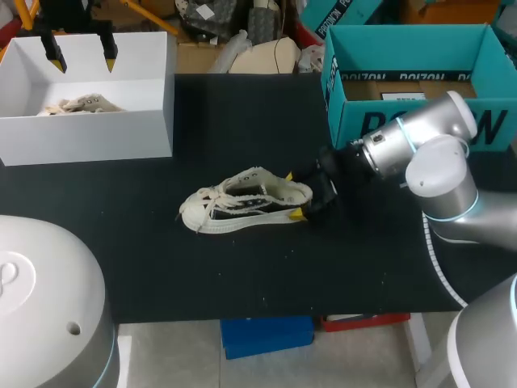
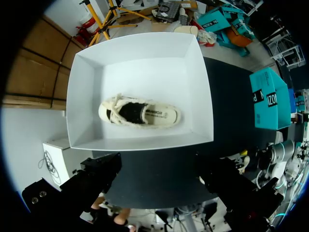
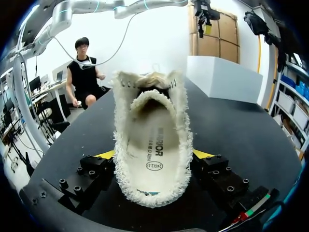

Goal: Take the shoe out of the shoebox, open the shoe tongue, remove and reinsert the insole, then place the shoe into the shoebox

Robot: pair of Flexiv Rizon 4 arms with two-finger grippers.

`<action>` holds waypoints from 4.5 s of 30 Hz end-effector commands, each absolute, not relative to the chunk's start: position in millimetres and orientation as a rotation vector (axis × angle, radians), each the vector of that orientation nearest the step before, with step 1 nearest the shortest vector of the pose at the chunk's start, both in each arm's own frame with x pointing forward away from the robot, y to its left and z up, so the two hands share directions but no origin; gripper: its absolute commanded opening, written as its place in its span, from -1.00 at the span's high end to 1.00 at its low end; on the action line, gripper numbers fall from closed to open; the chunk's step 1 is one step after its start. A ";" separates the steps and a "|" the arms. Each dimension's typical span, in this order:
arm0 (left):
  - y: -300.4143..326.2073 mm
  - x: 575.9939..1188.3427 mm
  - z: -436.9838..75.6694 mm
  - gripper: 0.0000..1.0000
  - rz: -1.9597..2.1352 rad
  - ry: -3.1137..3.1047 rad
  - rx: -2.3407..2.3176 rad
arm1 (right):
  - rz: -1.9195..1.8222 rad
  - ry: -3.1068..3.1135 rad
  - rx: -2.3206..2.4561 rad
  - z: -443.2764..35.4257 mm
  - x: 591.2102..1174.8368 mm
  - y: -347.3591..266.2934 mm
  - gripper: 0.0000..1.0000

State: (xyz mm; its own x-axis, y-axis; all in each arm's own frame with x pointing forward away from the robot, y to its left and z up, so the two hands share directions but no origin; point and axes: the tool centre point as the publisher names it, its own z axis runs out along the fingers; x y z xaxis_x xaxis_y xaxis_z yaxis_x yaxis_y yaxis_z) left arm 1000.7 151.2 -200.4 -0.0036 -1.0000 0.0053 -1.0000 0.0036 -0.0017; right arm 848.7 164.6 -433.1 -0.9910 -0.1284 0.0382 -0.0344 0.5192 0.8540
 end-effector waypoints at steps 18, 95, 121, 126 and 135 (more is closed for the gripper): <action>150.9 1000.5 -200.2 -1.00 0.004 -2.222 2.217 | -1.464 -2.755 -0.075 -425.6 827.5 160.2 1.00; -109.9 803.5 -249.5 -1.00 -0.312 -2.327 2.136 | -1.430 -2.769 -0.122 -427.3 827.6 160.3 1.00; -169.9 803.0 -327.7 -1.00 -0.446 -2.551 2.210 | -1.430 -2.769 -0.122 -427.3 827.6 160.3 1.00; -168.8 810.4 -338.1 -1.00 -0.436 -2.537 2.220 | -1.430 -2.769 -0.122 -427.3 827.6 160.3 1.00; -165.5 822.8 -360.5 -1.00 -0.498 -2.527 2.260 | -1.430 -2.769 -0.122 -427.3 827.6 160.3 1.00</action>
State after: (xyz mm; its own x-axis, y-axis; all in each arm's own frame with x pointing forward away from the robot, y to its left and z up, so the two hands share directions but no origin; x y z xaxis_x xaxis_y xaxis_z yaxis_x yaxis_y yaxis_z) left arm 819.5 -158.6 -350.8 -0.1062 -0.9169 -0.3847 -0.9940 0.1086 0.0157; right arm 827.0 159.5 -427.9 -0.9969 0.0579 0.0539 0.0774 0.5728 0.8160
